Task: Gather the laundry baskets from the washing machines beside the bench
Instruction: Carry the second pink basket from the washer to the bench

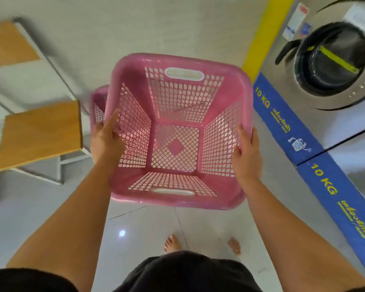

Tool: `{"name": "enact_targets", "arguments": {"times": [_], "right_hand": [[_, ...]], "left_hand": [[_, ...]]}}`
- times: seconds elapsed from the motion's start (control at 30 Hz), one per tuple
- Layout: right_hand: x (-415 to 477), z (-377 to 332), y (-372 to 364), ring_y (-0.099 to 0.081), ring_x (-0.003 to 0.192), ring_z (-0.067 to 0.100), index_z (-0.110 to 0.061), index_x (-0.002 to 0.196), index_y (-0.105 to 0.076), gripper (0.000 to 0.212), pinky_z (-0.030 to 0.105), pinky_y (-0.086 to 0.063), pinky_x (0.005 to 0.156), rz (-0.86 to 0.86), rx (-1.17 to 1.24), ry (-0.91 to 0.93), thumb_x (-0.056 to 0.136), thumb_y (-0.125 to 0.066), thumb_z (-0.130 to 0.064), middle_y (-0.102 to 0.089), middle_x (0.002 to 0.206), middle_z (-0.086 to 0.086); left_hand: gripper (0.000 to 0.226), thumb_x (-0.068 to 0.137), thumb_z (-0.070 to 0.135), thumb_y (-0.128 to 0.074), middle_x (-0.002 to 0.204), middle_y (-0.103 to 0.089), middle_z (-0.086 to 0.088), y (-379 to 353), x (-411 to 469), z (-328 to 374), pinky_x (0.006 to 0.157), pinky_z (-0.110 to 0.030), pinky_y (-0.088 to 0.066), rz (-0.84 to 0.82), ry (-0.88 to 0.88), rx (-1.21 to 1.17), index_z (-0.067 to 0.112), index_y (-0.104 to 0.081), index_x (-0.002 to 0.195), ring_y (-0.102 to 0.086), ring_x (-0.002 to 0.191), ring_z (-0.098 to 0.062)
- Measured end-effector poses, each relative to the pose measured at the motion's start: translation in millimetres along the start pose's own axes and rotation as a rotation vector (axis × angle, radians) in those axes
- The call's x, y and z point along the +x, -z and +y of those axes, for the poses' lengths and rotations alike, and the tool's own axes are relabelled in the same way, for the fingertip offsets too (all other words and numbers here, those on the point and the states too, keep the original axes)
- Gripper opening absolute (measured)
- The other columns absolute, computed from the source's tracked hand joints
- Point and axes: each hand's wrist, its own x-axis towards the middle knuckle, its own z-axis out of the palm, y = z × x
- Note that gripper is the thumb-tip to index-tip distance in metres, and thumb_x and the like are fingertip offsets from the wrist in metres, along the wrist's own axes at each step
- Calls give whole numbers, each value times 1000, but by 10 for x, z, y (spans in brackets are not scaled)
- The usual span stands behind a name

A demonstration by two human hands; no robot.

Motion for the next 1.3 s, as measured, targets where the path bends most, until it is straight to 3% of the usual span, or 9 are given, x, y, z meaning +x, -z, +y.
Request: {"name": "enact_targets", "arguments": {"times": [0.13,0.33,0.47,0.77,1.0,1.2,1.3], "right_hand": [[155,-624,-292,-57,119,29,-39,144,-37,65,34,-51,76,31,27,143,91,-51,-5,-19,161,2],[447,-1325,-724,-50,129,24,-41,144,-35,62,32,-53,82,22,82,302,94,-48,-8,-16,162,1],[758,-1656,-1083,-54,122,21,-41,144,-35,60,21,-43,77,0,111,342,95,-48,-10,-16,162,-1],[2003,-2240,-1991,-59,116,25,-39,144,-36,60,21,-41,71,-69,59,330,94,-49,-10,-17,162,0],[2815,-2500,-2772,-63,111,25,-36,143,-39,56,33,-58,73,-221,-15,284,95,-48,-8,-19,161,2],[3155,-2433,-3418,-67,96,26,-36,140,-43,56,22,-41,63,-320,-84,227,93,-51,-8,-25,159,2],[3267,-2357,-3722,-67,99,27,-37,141,-44,58,22,-43,65,-362,-106,205,92,-52,-7,-25,159,3]], "left_hand": [[69,82,2,-42,122,-54,-12,415,197,-335,76,-42,-48,162,71,-48,43,-47,137,-58,101,-37],[72,80,4,-38,121,-54,-13,773,457,-744,78,-38,-46,341,157,-82,44,-44,139,-56,104,-35],[70,80,3,-39,117,-55,-16,822,800,-904,76,-37,-44,406,173,-75,40,-46,139,-56,101,-33],[67,84,8,-43,122,-55,-9,430,2328,-1201,79,-38,-46,288,245,-62,46,-42,140,-57,103,-31],[68,84,7,-44,125,-55,-7,-13,3351,-1510,80,-40,-49,130,363,-16,47,-44,138,-58,103,-32],[63,87,11,-45,126,-56,-4,-492,3739,-1878,76,-40,-52,40,442,-11,50,-44,136,-60,100,-30],[63,87,14,-44,126,-55,-2,-719,3890,-2063,75,-41,-52,-18,468,23,55,-40,135,-60,98,-30]]}}
